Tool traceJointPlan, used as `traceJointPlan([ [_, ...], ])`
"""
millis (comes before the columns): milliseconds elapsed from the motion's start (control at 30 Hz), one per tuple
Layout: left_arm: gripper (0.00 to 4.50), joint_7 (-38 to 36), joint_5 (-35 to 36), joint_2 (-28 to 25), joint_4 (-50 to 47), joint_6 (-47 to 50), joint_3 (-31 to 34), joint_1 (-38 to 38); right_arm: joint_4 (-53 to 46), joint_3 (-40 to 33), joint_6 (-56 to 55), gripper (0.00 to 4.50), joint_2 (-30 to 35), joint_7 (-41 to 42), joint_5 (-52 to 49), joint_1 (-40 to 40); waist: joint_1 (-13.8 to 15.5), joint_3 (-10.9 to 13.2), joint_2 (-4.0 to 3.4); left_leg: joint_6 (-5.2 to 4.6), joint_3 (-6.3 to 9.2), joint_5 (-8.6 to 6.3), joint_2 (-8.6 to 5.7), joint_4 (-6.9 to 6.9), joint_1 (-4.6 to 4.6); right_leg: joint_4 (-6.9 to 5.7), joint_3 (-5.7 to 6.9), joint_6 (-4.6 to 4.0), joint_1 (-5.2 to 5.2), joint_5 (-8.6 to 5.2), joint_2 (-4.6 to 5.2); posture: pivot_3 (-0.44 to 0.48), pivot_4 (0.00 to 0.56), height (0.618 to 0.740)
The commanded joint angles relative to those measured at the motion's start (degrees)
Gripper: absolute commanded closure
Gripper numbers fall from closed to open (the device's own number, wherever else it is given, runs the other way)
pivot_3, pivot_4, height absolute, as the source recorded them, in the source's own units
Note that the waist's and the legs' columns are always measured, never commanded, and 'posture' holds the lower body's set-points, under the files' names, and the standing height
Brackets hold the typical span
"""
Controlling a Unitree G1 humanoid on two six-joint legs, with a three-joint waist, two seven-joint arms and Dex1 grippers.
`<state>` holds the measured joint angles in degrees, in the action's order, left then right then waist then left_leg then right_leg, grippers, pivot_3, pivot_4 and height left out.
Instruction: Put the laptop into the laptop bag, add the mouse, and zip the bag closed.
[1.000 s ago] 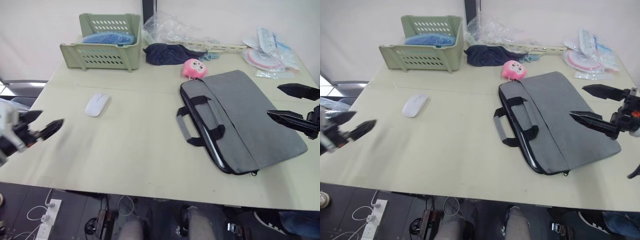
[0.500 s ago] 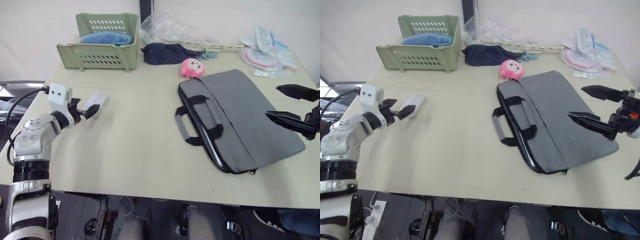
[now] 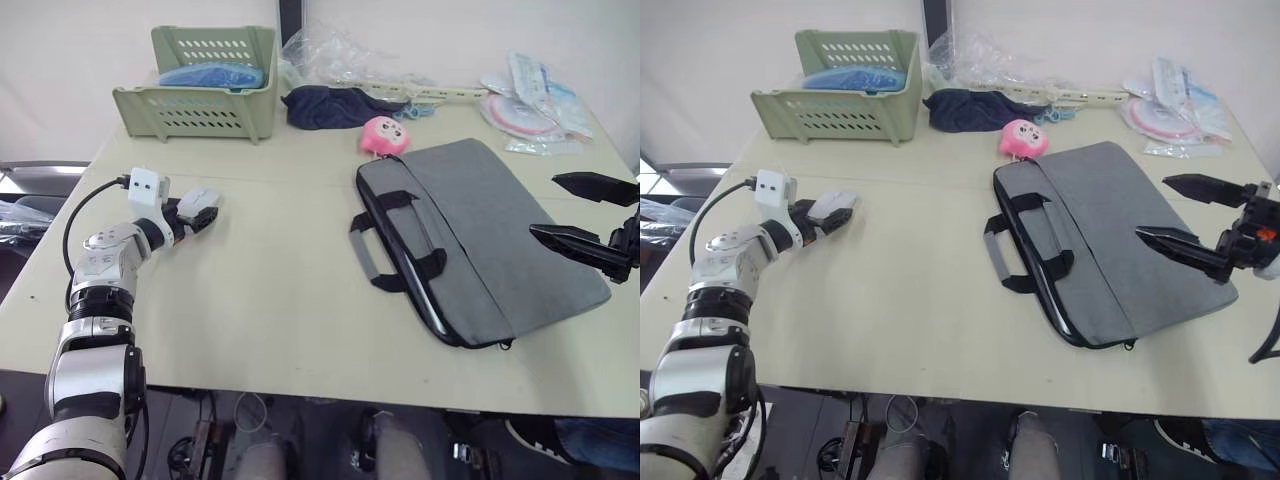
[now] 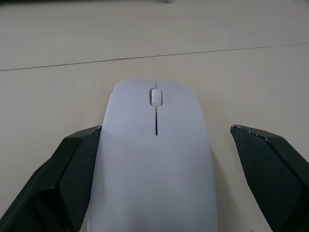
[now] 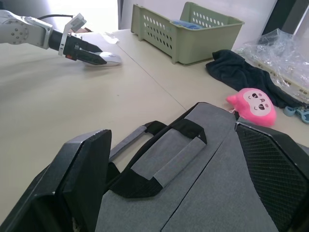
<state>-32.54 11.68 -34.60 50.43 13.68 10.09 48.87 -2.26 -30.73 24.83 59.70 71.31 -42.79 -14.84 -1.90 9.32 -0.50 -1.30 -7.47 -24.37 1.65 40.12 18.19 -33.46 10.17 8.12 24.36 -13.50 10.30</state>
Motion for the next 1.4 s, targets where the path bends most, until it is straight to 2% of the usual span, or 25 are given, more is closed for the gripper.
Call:
traceJointPlan([
  [33,0.00,-0.40,-0.66,-1.00,0.34,-0.90,0.40,1.34,-1.91,-3.11,-0.12,0.03,0.54,-0.54,-0.93,-0.07,0.07,0.00,0.00,0.00,0.00,0.00,0.00,0.00,0.00,0.00,0.00,0.00,0.00,0.00,0.00,0.000,0.150,0.740],
  [433,0.00,-0.17,-3.87,0.01,6.99,-3.40,-0.64,3.23,-2.14,-2.49,0.09,0.03,0.42,-0.95,-0.69,-0.86,0.24,-0.02,0.02,-0.01,0.03,0.00,-0.01,0.05,0.01,-0.01,0.00,0.00,-0.03,0.01,0.01,0.000,0.150,0.740],
  [500,0.52,-0.79,-3.80,-0.22,7.07,-3.53,-0.66,3.25,-2.16,-2.50,0.18,0.00,0.38,-1.01,-0.73,-0.81,0.27,-0.02,0.02,-0.01,0.03,0.00,-0.01,0.06,0.01,-0.01,0.00,0.00,-0.03,0.01,0.01,0.000,0.150,0.740],
  [533,1.11,-1.09,-3.80,-0.33,7.04,-3.41,-0.72,3.20,-2.16,-2.51,0.19,0.00,0.35,-1.05,-0.73,-0.79,0.28,-0.02,0.02,-0.01,0.03,0.00,-0.01,0.06,0.01,-0.01,0.00,0.00,-0.03,0.01,0.01,0.000,0.150,0.740],
  [567,1.47,-1.51,-3.71,-0.52,6.76,-3.12,-0.72,2.95,-2.18,-2.48,0.17,0.00,0.23,-1.15,-0.67,-0.70,0.30,-0.02,0.02,-0.01,0.03,0.00,-0.01,0.06,0.01,-0.01,0.00,0.00,-0.03,0.01,0.01,0.000,0.150,0.740],
  [600,1.59,-1.76,-3.65,-0.63,6.58,-2.94,-0.70,2.77,-2.20,-2.46,0.14,0.00,0.15,-1.22,-0.63,-0.62,0.31,-0.02,0.02,-0.01,0.04,0.00,-0.01,0.06,0.01,-0.02,0.00,0.00,-0.03,0.01,0.01,0.000,0.150,0.740],
  [800,1.60,-3.11,-2.28,-1.67,4.14,-1.94,0.76,1.47,-2.95,-2.11,1.17,0.00,-0.25,-2.48,-0.85,-0.22,0.19,-0.02,0.02,-0.01,0.04,0.00,-0.01,0.06,0.01,-0.02,0.00,0.00,-0.03,0.01,0.01,0.000,0.150,0.740],
  [900,1.60,-8.07,2.43,-2.28,-4.04,-1.70,4.03,-1.64,-4.80,-1.53,2.41,0.00,-0.46,-6.30,1.12,1.28,0.15,-0.02,0.03,-0.01,0.04,0.00,-0.01,0.05,0.01,-0.02,0.00,0.00,-0.02,0.01,0.01,0.000,0.150,0.740],
  [1000,1.60,-14.21,5.43,-4.17,-16.01,-0.06,4.50,-8.11,-8.58,-0.61,4.96,0.00,-0.98,-9.13,0.97,3.58,0.13,-0.01,0.04,-0.01,0.07,0.00,0.01,0.05,0.05,-0.05,0.01,0.00,0.03,0.01,0.02,0.000,0.150,0.740],
  [1100,1.60,-16.46,8.09,-5.58,-26.42,2.38,5.30,-13.72,-12.06,0.04,6.31,0.00,-2.05,-12.30,1.24,4.94,0.14,-0.01,0.03,-0.01,0.16,0.00,0.03,0.05,0.05,-0.16,0.08,0.00,0.07,0.00,0.01,0.000,0.150,0.740],
  [1200,1.60,-18.79,11.91,-5.69,-38.45,4.16,6.31,-20.48,-16.81,3.71,10.27,0.00,-2.66,-13.76,-0.46,6.17,0.28,-0.02,0.02,-0.01,0.16,0.00,0.03,0.12,0.10,-0.10,0.05,0.00,0.06,0.00,0.03,0.000,0.150,0.740],
  [1267,1.60,-21.68,14.95,-7.31,-45.53,8.99,5.49,-24.09,-20.26,7.84,11.78,0.00,-3.15,-16.57,0.75,5.23,0.35,-0.01,0.03,-0.01,0.26,0.00,0.04,0.22,0.15,-0.10,0.05,0.00,0.03,0.00,0.03,0.000,0.150,0.740],
  [1400,1.60,-24.99,17.99,-8.47,-54.09,11.96,4.11,-28.30,-25.77,14.54,13.78,0.00,-5.74,-23.52,3.77,3.42,0.43,-0.02,0.02,0.00,0.27,0.00,0.05,0.23,0.16,-0.07,0.05,0.00,0.03,0.00,0.03,0.000,0.150,0.740],
])
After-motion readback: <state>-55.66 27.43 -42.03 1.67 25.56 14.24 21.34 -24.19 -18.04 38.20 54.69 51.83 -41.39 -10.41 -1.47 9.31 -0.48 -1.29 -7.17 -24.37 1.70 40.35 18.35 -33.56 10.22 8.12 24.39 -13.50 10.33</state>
